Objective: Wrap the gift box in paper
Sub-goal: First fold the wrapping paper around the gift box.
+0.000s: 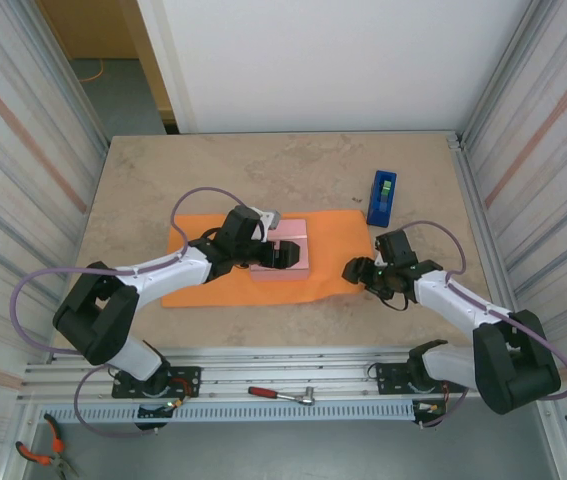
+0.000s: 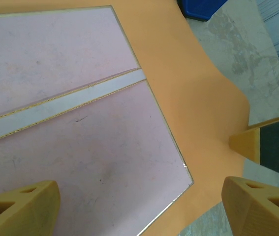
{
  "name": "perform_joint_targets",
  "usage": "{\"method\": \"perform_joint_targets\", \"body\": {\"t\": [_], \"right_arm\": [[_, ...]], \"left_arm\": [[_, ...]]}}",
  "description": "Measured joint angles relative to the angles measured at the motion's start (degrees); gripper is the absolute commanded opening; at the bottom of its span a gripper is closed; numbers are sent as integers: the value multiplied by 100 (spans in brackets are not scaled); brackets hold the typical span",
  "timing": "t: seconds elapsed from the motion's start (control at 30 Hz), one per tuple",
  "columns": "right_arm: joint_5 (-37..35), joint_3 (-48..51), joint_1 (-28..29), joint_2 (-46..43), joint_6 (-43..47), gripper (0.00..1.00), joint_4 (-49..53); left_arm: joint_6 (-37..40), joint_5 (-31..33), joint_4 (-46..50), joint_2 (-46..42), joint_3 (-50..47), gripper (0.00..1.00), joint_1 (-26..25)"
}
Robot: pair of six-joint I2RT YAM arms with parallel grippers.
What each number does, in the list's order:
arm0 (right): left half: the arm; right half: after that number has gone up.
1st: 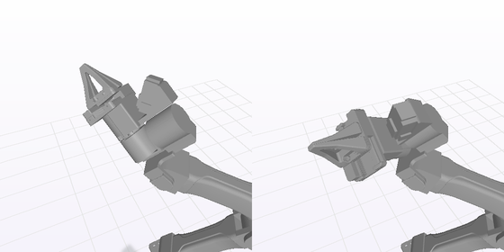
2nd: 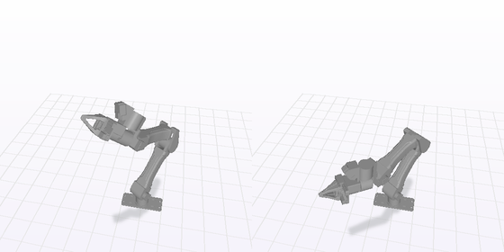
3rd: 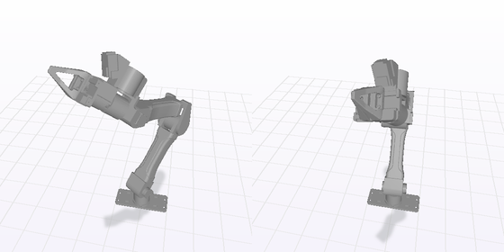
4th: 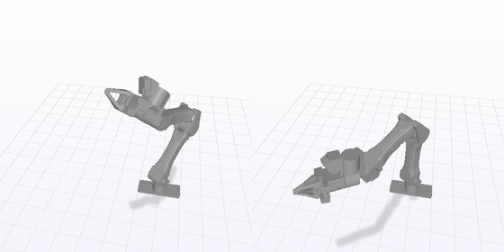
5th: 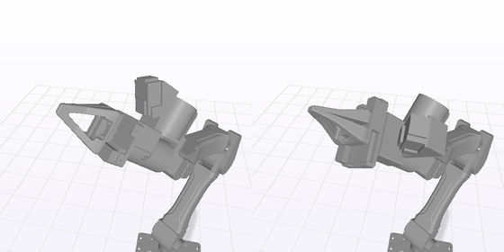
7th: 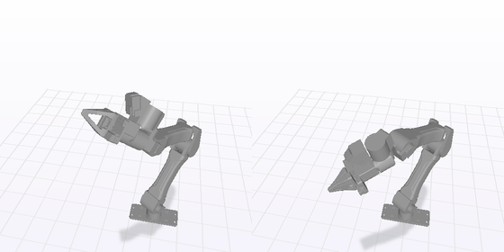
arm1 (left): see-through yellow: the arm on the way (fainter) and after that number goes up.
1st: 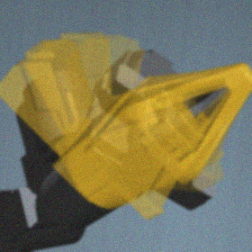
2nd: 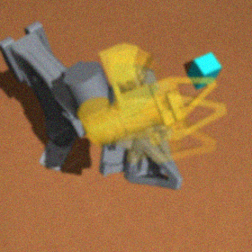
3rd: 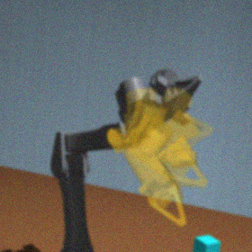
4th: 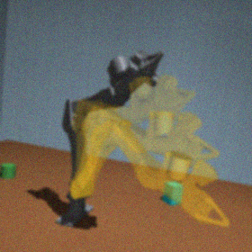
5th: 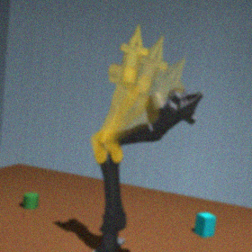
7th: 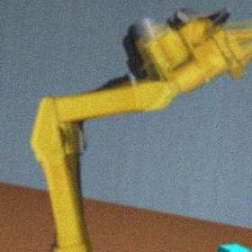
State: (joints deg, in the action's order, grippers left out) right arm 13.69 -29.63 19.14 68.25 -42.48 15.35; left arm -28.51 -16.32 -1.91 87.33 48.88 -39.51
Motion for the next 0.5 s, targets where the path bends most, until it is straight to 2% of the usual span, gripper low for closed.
{"method": "perform_joint_targets", "body": {"t": [0.23,0.5], "right_arm": [[343,-17,-525,96,254,68,-590],[592,-59,-765,192,415,59,-708]], "left_arm": [[-2,0,-44,0,-26,86,0],[-24,4,-114,-22,-70,86,0]]}}
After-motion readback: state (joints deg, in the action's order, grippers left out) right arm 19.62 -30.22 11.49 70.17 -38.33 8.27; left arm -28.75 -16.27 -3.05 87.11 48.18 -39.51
